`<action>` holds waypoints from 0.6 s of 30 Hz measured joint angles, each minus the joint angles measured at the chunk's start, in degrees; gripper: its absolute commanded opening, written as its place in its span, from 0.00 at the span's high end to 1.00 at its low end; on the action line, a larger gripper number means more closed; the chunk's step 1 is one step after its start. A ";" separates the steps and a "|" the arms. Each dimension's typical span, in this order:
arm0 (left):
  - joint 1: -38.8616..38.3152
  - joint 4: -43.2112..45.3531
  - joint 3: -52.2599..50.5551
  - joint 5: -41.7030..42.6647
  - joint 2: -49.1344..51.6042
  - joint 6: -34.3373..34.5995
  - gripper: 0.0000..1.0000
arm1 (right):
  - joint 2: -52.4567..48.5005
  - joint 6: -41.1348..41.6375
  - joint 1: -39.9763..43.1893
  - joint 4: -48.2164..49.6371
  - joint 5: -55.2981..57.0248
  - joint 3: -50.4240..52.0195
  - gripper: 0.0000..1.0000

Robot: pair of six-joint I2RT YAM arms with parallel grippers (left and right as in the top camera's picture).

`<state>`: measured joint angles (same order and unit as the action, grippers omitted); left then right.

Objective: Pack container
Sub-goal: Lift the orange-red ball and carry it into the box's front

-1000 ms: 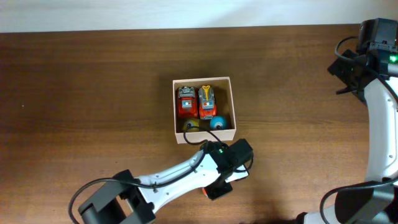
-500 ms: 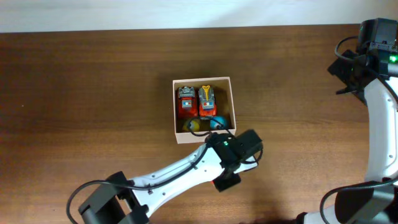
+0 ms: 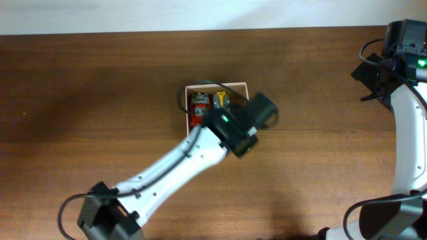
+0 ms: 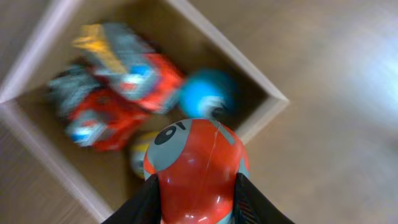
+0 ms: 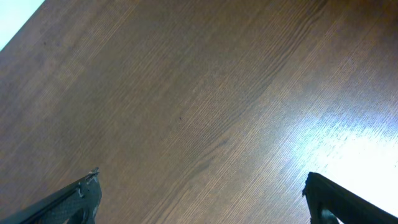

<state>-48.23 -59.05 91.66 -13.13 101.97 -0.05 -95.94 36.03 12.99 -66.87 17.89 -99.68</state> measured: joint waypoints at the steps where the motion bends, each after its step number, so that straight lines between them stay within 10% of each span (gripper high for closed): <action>1: 1.40 0.42 0.17 -0.46 0.00 0.74 0.85 | 0.00 0.00 0.00 0.00 0.00 0.00 0.01; 18: 12.55 0.72 0.20 -1.90 0.07 8.74 0.86 | 0.00 -0.02 0.00 0.00 0.00 0.00 0.01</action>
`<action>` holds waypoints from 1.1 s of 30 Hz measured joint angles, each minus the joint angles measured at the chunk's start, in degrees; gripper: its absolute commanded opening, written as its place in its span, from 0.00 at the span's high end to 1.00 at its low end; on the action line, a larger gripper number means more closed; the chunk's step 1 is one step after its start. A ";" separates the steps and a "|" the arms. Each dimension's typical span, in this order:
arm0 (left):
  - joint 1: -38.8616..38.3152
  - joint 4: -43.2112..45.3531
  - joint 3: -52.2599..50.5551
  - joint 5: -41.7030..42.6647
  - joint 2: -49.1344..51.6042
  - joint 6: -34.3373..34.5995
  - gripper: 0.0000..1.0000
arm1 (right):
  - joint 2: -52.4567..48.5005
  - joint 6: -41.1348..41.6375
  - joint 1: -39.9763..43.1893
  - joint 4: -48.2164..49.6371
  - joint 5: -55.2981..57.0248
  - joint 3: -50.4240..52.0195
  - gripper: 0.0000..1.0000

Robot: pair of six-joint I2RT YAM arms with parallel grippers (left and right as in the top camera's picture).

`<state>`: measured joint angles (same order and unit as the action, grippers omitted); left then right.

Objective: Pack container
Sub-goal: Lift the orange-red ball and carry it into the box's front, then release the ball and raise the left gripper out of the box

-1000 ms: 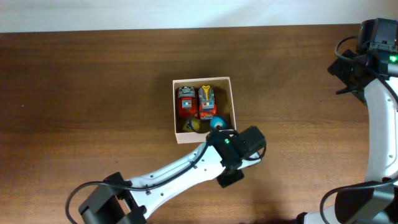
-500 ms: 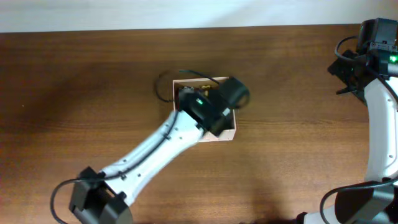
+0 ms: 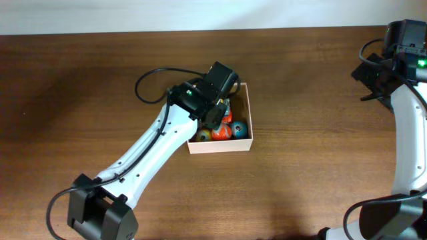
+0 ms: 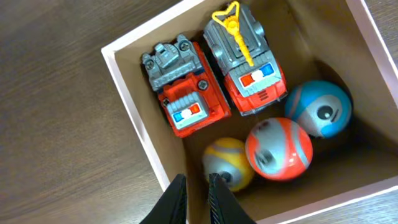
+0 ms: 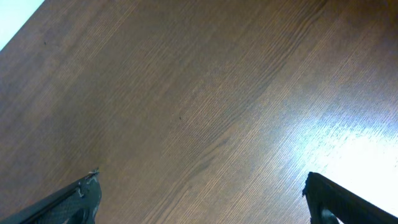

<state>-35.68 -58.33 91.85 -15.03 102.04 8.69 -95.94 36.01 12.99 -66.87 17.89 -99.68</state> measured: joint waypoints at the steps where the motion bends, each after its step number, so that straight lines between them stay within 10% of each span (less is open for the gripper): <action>1: -0.02 -0.11 0.00 0.04 0.02 0.17 0.86 | 0.00 0.00 0.00 0.00 0.00 0.00 0.01; 9: 0.00 -0.17 0.00 0.20 0.61 0.63 0.85 | 0.00 0.02 0.00 0.00 0.00 0.00 0.01; 16: 0.04 0.24 0.46 0.24 0.63 1.11 0.40 | 0.00 0.04 0.00 0.00 0.00 0.00 0.01; 27: 4.70 -5.03 15.19 0.13 0.74 1.73 0.27 | 0.00 0.02 0.00 0.00 0.00 0.00 0.01; 30: 8.20 -5.99 16.98 -0.81 0.74 3.98 0.02 | 0.00 0.07 0.00 0.00 0.00 0.00 0.01; 33: 12.41 -6.75 17.35 -1.97 0.74 6.36 0.01 | 0.00 0.04 0.00 0.00 0.00 0.00 0.01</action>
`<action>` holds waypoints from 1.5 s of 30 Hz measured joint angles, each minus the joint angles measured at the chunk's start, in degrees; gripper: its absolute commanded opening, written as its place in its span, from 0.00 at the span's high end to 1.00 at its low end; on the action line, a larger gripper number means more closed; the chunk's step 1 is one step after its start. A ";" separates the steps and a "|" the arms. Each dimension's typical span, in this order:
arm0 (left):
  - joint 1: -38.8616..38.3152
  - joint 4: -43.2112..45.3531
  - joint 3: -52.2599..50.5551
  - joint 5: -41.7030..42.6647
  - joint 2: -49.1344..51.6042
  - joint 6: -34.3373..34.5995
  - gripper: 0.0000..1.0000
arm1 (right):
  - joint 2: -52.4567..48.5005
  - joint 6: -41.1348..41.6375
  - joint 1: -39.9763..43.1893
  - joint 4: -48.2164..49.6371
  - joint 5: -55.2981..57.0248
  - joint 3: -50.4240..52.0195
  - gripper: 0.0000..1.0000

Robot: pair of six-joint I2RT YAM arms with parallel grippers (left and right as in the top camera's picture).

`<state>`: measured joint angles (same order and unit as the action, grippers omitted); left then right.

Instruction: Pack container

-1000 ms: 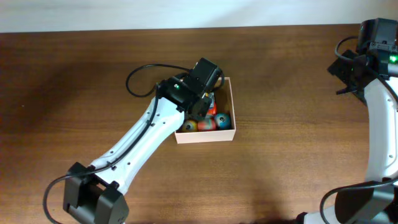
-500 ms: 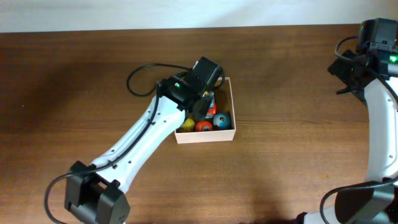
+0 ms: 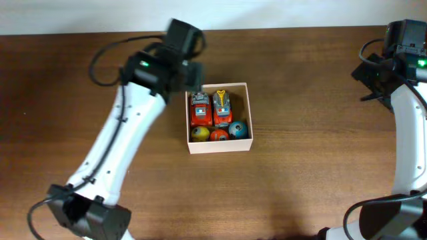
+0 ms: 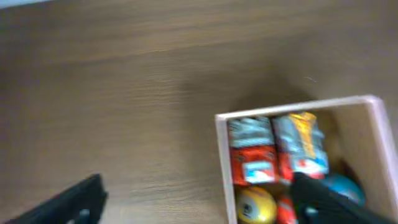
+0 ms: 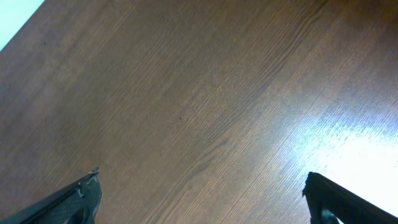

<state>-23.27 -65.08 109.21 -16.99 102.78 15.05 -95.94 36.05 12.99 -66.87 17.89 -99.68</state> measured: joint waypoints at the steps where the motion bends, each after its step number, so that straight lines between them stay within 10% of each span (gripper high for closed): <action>1: 1.49 -0.42 0.00 -0.20 0.00 0.50 0.01 | 0.00 0.00 0.00 0.00 0.00 0.00 0.01; 37: 10.54 -3.65 -0.15 -2.08 -0.57 2.38 0.01 | 0.00 -0.02 0.00 0.00 0.00 0.00 0.01; 45: 10.54 17.68 -15.08 -3.37 -14.69 2.58 0.01 | 0.00 -0.02 0.00 0.02 0.02 0.00 0.01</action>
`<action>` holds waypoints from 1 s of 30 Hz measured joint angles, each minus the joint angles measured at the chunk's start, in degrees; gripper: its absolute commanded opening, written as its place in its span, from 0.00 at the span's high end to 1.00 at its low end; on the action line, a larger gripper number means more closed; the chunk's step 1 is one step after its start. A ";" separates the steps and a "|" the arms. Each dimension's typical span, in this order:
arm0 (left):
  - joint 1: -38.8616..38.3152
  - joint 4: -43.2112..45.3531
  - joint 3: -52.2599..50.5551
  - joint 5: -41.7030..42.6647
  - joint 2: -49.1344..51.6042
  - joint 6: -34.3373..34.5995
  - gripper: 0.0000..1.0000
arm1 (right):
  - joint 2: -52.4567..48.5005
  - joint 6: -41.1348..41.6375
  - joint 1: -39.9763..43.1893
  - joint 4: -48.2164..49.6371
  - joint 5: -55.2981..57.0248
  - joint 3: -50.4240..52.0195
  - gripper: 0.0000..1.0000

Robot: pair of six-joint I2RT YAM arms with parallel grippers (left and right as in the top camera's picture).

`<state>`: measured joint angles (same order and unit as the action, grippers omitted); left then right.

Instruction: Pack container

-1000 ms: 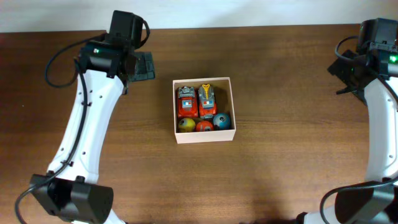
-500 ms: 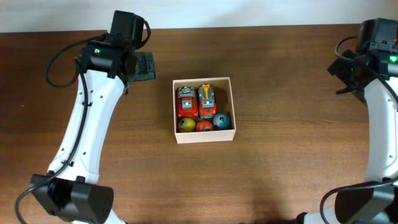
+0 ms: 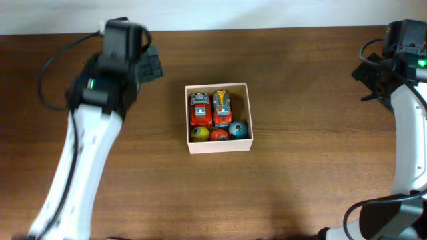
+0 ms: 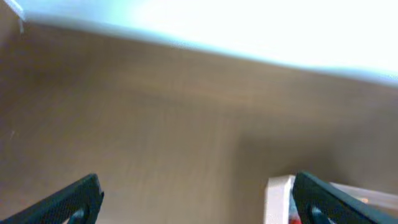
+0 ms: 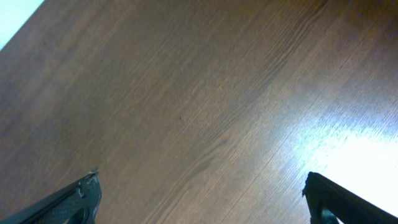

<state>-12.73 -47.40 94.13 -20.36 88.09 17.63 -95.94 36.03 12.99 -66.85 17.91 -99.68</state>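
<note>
The white cardboard box (image 3: 220, 146) stands mid-table in the overhead view. It holds two red fire trucks (image 3: 199, 109) side by side and, along its near wall, a yellow ball (image 3: 199, 134), a red ball (image 3: 219, 135) and a blue ball (image 3: 237, 129). My left gripper (image 3: 150, 65) is open and empty, up and to the left of the box. In the left wrist view the left gripper (image 4: 196, 202) spans bare wood, with a box corner (image 4: 278, 193) by the right finger. My right gripper (image 5: 202, 199) is open over bare table at the far right (image 3: 373, 75).
The brown wooden table (image 3: 313, 173) ends at a pale wall along the back edge (image 3: 267, 13). The left arm's link (image 3: 73, 167) stretches down the left side and the right arm's white link (image 3: 407, 140) runs down the right edge.
My left gripper has moved farther left and away from the box, still open and empty. The box, its toys and the right arm are unchanged.
My left gripper was shut on the red ball over the box. Then the ball lay in the box beside the yellow and blue ones, the fingers close together above. Later the gripper stood open at the box's back-left, and now farther left.
</note>
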 measured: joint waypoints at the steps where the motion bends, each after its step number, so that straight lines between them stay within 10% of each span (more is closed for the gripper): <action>1: 0.02 4.50 -3.85 -0.09 -2.99 -0.02 0.01 | 0.00 0.00 0.00 -0.02 0.00 0.00 0.01; 13: 9.99 54.38 -59.32 9.77 -43.21 0.44 0.01 | 0.00 0.00 0.00 -0.04 -0.02 0.00 0.01; 30: 11.69 62.58 -89.02 14.23 -70.97 0.35 0.01 | 0.00 0.00 0.00 -0.04 -0.02 0.00 0.01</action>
<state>-1.04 15.18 5.10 -6.13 17.12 17.98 -95.94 36.03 12.99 -66.89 17.89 -99.68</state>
